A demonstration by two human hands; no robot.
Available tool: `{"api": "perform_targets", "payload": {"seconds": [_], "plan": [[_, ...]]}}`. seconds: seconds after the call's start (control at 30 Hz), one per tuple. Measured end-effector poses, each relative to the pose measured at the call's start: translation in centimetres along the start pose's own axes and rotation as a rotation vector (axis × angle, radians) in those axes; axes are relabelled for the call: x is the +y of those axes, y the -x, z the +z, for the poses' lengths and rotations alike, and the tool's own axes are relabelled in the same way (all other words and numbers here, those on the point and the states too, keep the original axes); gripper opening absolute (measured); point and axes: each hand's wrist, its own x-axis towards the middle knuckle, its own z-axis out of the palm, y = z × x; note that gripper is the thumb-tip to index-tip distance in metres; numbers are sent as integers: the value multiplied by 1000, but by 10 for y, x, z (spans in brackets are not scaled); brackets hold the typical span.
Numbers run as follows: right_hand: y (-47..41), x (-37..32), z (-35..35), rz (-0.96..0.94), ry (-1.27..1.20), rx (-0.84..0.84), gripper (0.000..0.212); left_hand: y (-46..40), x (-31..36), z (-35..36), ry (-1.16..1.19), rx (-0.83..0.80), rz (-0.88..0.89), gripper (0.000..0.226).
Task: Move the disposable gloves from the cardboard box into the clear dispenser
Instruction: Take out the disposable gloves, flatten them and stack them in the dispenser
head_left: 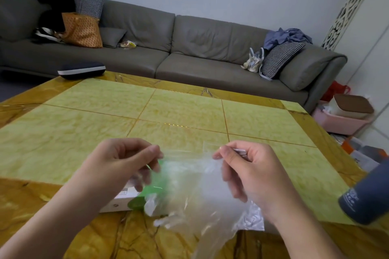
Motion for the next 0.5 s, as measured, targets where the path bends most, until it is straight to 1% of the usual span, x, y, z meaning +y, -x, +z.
{"api": "perform_targets", "payload": {"seconds": [0.17, 0.27, 0.33, 0.4, 0.47, 0.5], "plan": [[-2, 4, 0, 3, -43, 44, 28, -4, -6, -2, 184, 100, -36, 32], [-1, 4, 1, 0, -100, 40, 27, -5, -8, 2, 264, 120, -35, 42], [1, 4, 1, -1, -123, 42, 27, -5, -7, 3, 384, 96, -40, 46], [1, 5, 2, -8, -110, 52, 28, -3, -4, 3, 459, 20, -48, 44], [0, 6, 2, -19, -97, 55, 27, -1, -5, 5, 427, -33, -39, 39], [0, 6, 2, -25, -89, 52, 27, -1, -6, 5, 403, -29, -27, 35]]}}
